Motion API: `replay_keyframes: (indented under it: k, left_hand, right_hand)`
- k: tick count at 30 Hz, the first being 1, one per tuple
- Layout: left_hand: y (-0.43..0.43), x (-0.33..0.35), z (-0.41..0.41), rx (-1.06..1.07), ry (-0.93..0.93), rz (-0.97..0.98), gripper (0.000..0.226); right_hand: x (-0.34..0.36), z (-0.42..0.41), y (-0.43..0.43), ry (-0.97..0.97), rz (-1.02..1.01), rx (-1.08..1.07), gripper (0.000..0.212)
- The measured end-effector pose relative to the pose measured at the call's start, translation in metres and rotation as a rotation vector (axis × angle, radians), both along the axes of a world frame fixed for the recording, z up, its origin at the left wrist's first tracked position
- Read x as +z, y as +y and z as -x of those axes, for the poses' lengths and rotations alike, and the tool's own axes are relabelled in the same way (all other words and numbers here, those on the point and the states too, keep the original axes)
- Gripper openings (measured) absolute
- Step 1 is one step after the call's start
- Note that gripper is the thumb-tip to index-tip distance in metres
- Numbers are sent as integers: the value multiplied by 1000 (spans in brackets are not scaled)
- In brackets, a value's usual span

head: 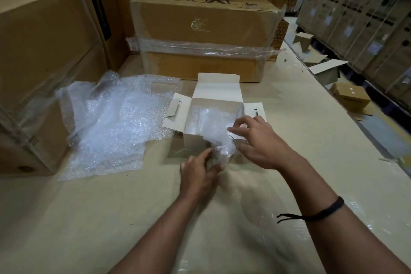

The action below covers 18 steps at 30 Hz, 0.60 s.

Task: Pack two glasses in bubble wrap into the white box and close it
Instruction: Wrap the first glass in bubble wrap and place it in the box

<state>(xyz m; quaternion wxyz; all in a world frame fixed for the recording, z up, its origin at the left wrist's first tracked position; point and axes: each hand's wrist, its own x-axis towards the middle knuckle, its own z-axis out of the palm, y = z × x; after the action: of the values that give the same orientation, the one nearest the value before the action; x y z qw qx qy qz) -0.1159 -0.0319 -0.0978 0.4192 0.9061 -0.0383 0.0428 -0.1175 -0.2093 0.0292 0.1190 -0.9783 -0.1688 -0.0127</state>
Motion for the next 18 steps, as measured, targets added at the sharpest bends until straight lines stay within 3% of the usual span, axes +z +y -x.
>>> replay_keyframes:
  k: [4, 7, 10, 12, 15, 18]
  left_hand:
    - [1, 2, 1, -14, 2, -1, 60]
    - [1, 3, 2, -22, 13, -6, 62]
    - [1, 2, 1, -2, 11, -24, 59]
    - [0, 2, 2, 4, 1, -24, 54]
    - [0, 5, 2, 5, -5, -23, 49]
    - [0, 4, 1, 1, -1, -34, 48]
  right_hand:
    - [4, 13, 3, 17, 44, 102, 73]
    - [-8, 7, 12, 147, 189, 97, 76]
    - [-12, -1, 20, 253, 166, 29, 68]
    - [-7, -1, 20, 187, 79, -49, 59]
    - [5, 2, 17, -104, -49, -47, 58]
    - [2, -2, 22, -88, 45, 87, 64]
